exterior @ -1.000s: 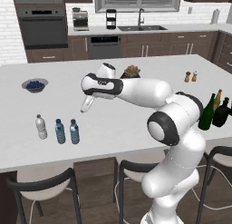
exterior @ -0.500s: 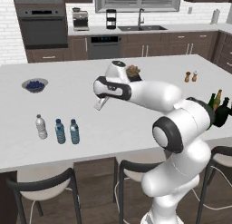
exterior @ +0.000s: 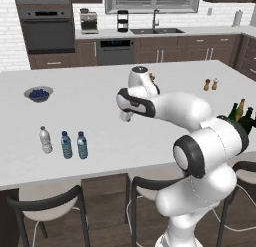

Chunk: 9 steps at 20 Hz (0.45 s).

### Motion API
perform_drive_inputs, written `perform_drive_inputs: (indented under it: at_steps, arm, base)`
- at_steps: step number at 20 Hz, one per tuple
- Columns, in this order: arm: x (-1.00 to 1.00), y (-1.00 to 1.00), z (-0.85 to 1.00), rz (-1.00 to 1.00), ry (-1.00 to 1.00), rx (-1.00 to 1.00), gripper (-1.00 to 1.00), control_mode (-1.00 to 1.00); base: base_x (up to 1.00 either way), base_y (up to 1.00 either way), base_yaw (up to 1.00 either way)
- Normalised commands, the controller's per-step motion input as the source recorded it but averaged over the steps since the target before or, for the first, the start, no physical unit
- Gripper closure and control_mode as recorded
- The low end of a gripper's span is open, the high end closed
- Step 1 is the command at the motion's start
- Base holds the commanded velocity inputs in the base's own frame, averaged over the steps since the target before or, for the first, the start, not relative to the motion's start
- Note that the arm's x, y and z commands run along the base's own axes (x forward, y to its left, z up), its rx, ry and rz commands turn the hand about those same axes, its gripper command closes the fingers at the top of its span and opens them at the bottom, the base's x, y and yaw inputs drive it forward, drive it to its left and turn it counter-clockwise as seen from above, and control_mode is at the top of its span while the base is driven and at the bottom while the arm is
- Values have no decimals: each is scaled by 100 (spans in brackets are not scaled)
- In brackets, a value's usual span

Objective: Move the plastic bottles in the middle to the plastics group, and the glass bottles in the middle to the glass group.

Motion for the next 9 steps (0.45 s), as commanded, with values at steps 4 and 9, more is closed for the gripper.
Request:
perform_drive_inputs:
  at_steps: [4,9]
  arm:
    - [-57,-72,5,-21,-2,-16,-100,-100]
    - [-63,-67,11,-19,0,-9,-100,-100]
  base:
    - [0,0,0]
    - [0,0,0]
